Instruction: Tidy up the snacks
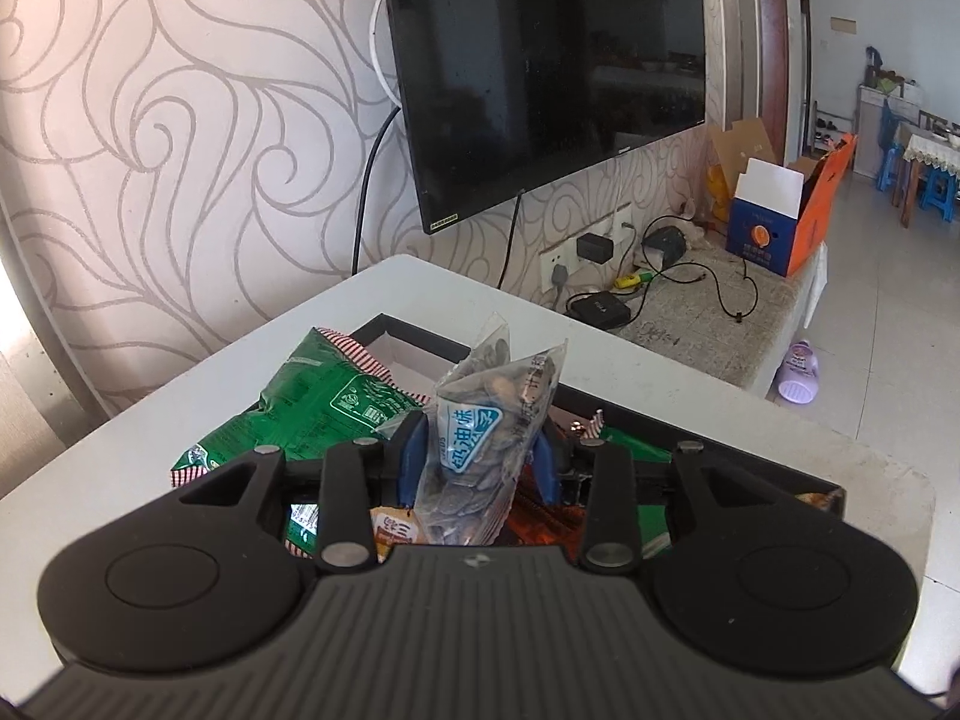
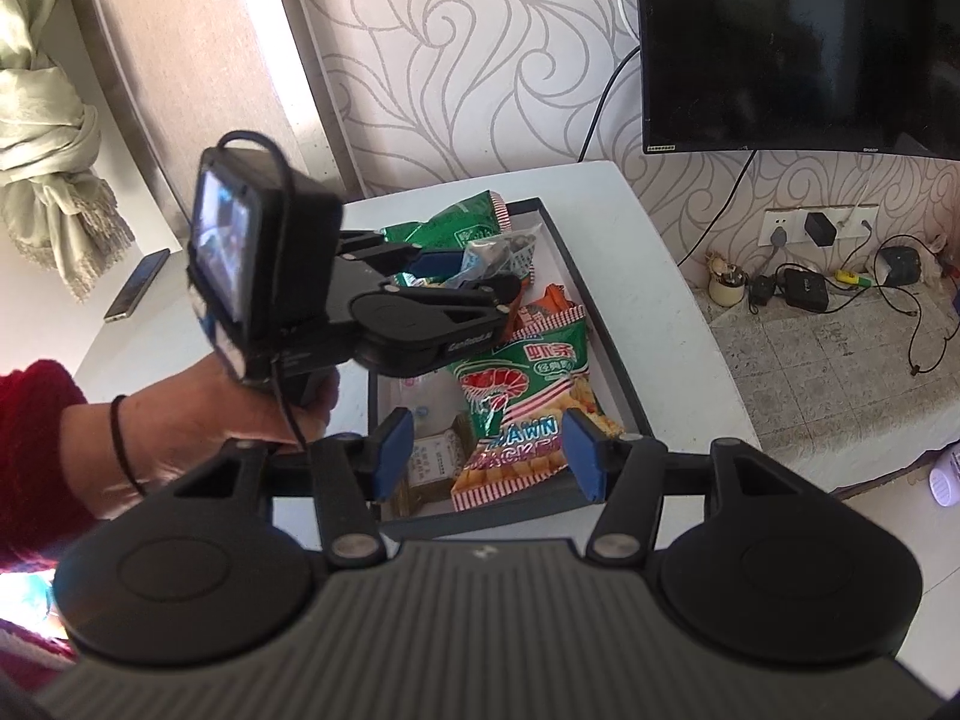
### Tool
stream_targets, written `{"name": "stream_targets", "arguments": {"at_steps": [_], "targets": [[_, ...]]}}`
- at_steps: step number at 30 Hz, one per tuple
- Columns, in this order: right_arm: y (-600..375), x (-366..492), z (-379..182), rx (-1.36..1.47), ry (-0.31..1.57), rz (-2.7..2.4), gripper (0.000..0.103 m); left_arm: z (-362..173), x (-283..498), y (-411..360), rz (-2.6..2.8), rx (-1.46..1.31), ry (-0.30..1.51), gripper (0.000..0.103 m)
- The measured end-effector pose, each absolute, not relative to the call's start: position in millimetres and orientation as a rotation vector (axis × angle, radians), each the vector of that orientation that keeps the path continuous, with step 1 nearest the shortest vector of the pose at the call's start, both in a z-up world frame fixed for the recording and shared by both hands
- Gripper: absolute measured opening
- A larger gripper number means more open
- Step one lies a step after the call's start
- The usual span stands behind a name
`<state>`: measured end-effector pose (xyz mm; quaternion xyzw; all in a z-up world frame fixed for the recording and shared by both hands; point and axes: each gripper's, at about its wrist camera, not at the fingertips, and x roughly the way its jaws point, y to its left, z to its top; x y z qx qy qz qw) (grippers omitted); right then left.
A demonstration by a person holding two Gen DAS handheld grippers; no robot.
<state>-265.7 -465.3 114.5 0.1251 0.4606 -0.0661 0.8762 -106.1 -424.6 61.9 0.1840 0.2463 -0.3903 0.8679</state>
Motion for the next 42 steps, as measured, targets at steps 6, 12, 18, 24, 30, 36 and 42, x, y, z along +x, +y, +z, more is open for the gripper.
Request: {"name": "stream_targets", "arguments": {"at_steps": [6,12,18,24,30,36,42], "targets": [[-462.6,-267.5,114.4,0.268,0.967,-0.141,0.057,60.5,-103.0,-428.5,-0.790,0.382,0.515,0.070],[-454.1,-268.2,120.0,0.273,0.949,-0.138,0.057,69.9,-120.6,-425.2,-0.802,0.410,0.470,0.092],[-433.9,-275.1,127.8,0.281,0.929,-0.125,0.058,79.5,-142.3,-403.7,-0.807,0.417,0.467,0.102],[-400.5,-297.3,137.2,0.306,0.938,-0.154,0.059,94.3,-157.1,-368.5,-0.751,0.366,0.472,0.103],[-357.9,-333.0,156.1,0.323,0.974,-0.215,0.068,108.7,-181.4,-334.9,-0.758,0.317,0.463,0.103],[-337.6,-357.4,159.1,0.341,1.004,-0.209,0.070,127.1,-215.5,-304.1,-0.722,0.344,0.394,0.103],[-335.9,-364.0,156.0,0.285,0.986,-0.128,0.070,127.4,-244.7,-291.2,-0.638,0.352,0.420,0.103]]}}
